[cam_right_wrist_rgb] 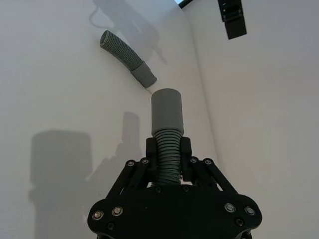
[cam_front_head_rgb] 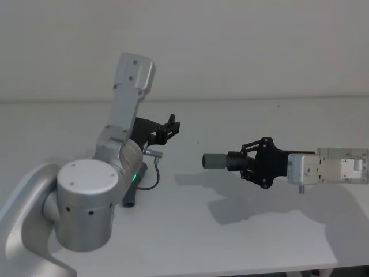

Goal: Use both hands to pick up one end of the pipe from the table, align the ends, and insert them.

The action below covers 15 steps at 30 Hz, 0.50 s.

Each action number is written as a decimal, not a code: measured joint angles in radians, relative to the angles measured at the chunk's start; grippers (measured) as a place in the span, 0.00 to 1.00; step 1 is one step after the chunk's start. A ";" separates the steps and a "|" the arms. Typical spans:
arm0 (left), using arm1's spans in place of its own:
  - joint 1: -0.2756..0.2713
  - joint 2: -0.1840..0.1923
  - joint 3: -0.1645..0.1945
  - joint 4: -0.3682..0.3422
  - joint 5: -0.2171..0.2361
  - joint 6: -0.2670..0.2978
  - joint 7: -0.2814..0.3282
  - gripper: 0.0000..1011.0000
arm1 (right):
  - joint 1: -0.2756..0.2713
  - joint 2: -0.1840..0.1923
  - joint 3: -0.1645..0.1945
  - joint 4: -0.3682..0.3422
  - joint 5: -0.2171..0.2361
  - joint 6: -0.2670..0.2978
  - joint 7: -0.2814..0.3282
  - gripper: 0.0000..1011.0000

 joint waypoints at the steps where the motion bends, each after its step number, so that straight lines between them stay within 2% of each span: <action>1: -0.007 0.002 0.000 -0.002 -0.005 0.029 -0.009 0.99 | 0.000 0.000 0.000 0.000 0.000 0.000 0.000 0.23; 9: -0.034 0.022 -0.006 -0.002 -0.029 0.118 -0.058 0.99 | 0.000 0.000 0.000 0.000 0.000 0.000 0.000 0.23; 15: -0.042 0.038 -0.013 0.012 -0.046 0.149 -0.096 0.99 | 0.000 0.000 0.000 0.000 0.000 0.000 0.000 0.23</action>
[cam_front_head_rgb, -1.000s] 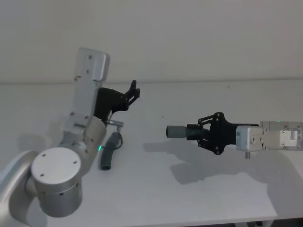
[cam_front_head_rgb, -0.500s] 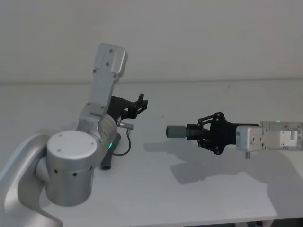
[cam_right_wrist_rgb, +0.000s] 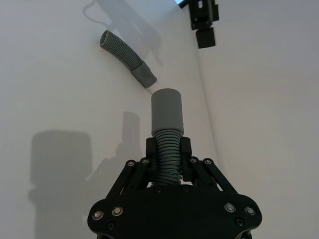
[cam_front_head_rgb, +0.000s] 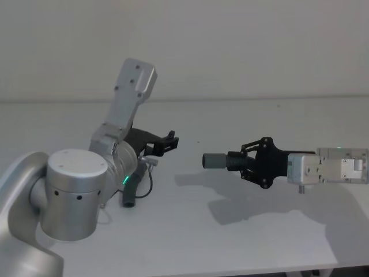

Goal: Use both hands to pick up one end of the pipe from the table, align the ends, and insert them.

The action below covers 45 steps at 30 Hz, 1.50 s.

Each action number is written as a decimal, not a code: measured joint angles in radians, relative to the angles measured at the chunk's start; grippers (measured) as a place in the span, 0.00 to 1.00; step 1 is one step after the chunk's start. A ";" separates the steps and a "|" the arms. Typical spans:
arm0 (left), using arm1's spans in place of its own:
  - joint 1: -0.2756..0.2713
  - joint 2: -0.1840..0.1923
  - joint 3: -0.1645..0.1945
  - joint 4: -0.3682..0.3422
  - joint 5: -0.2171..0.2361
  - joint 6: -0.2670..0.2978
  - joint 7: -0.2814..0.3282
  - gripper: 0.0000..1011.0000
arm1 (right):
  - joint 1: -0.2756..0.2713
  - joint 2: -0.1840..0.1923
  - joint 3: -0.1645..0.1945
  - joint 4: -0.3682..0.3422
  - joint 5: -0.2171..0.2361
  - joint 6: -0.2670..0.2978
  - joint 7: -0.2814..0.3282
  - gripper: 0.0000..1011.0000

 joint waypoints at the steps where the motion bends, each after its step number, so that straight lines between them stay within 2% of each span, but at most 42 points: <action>1: 0.000 0.002 -0.001 0.001 -0.002 0.003 -0.005 0.99 | 0.000 0.000 0.000 0.000 0.000 0.000 0.000 0.23; 25: 0.027 0.049 -0.038 0.004 -0.022 0.061 -0.070 0.99 | 0.000 0.000 0.000 0.000 0.000 0.000 0.000 0.23; 45: 0.020 0.055 -0.033 0.059 -0.020 0.074 -0.110 0.99 | 0.000 0.000 0.000 0.000 0.000 0.000 0.000 0.23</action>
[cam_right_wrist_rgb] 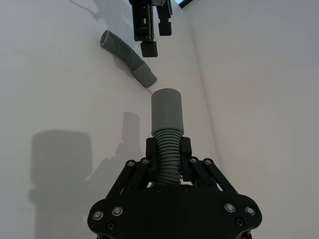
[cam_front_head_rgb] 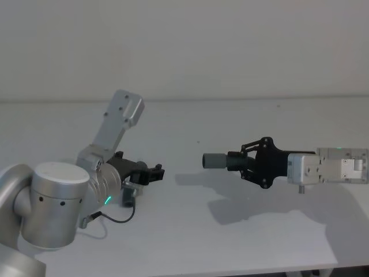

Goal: Use both hands to pick up one end of the pipe from the table, align the ends, and insert them.

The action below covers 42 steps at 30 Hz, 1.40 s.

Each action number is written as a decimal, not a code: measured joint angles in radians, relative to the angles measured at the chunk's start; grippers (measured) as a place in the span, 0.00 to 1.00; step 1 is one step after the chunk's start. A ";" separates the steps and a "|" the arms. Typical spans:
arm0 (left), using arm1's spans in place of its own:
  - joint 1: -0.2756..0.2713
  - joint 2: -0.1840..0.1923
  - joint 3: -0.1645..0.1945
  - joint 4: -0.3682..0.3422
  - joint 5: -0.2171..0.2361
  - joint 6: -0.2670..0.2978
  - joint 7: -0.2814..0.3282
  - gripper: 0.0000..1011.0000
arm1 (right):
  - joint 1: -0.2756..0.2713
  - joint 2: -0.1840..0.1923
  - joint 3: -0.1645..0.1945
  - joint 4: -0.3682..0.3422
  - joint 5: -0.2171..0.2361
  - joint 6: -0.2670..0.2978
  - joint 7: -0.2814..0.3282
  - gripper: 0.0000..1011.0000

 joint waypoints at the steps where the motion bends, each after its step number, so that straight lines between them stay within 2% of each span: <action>1: 0.000 0.000 0.000 0.002 0.001 0.000 -0.002 0.99 | 0.000 0.000 0.000 0.000 0.000 0.000 0.000 0.23; 29: -0.047 0.043 0.049 0.088 0.037 -0.012 -0.079 0.99 | 0.000 0.000 0.000 0.000 0.000 0.000 0.000 0.23; 42: -0.056 0.049 0.058 0.124 0.053 -0.029 -0.096 0.99 | 0.000 0.000 0.000 0.000 0.000 0.000 0.000 0.23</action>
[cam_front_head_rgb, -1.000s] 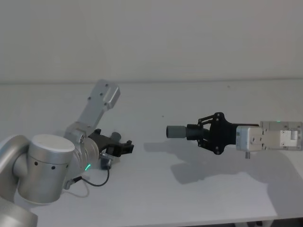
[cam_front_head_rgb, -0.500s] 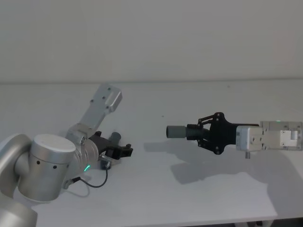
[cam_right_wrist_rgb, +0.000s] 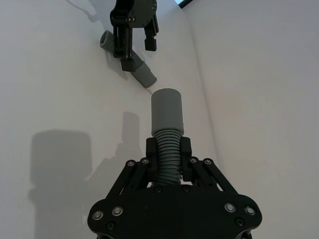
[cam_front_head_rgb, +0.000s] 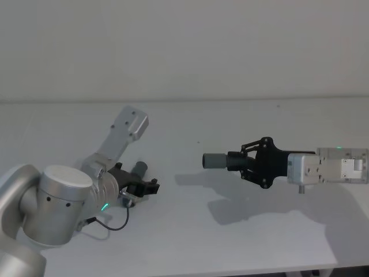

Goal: Use both hands to pick up one end of the pipe from the table, align the ends, and insert them.

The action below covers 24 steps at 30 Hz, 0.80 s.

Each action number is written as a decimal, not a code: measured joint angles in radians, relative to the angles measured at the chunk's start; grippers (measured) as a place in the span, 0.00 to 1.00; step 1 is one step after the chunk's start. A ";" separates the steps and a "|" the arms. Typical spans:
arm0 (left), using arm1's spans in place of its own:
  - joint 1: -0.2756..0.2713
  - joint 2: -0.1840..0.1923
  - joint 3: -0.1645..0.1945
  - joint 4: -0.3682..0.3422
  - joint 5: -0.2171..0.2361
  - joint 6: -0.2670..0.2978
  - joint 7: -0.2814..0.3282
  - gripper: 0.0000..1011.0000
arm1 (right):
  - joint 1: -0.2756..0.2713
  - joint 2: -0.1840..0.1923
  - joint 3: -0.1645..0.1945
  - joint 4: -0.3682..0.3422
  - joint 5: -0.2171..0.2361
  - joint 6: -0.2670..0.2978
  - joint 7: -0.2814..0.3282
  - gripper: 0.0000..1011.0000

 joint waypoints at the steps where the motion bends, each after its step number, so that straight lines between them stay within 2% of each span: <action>1: 0.000 0.000 0.000 0.002 0.001 -0.001 0.000 0.99 | 0.000 0.000 0.000 0.000 0.000 0.000 0.000 0.23; 18: -0.001 -0.022 -0.006 0.052 0.018 -0.029 0.004 0.99 | 0.000 0.000 0.000 0.000 0.000 0.000 0.000 0.23; 23: -0.004 -0.028 -0.010 0.067 0.023 -0.039 0.007 0.86 | 0.000 0.000 0.000 0.000 0.000 0.000 0.000 0.23; 24: -0.004 -0.029 -0.010 0.069 0.024 -0.041 0.007 0.86 | 0.000 0.000 0.000 0.000 0.000 0.000 0.000 0.23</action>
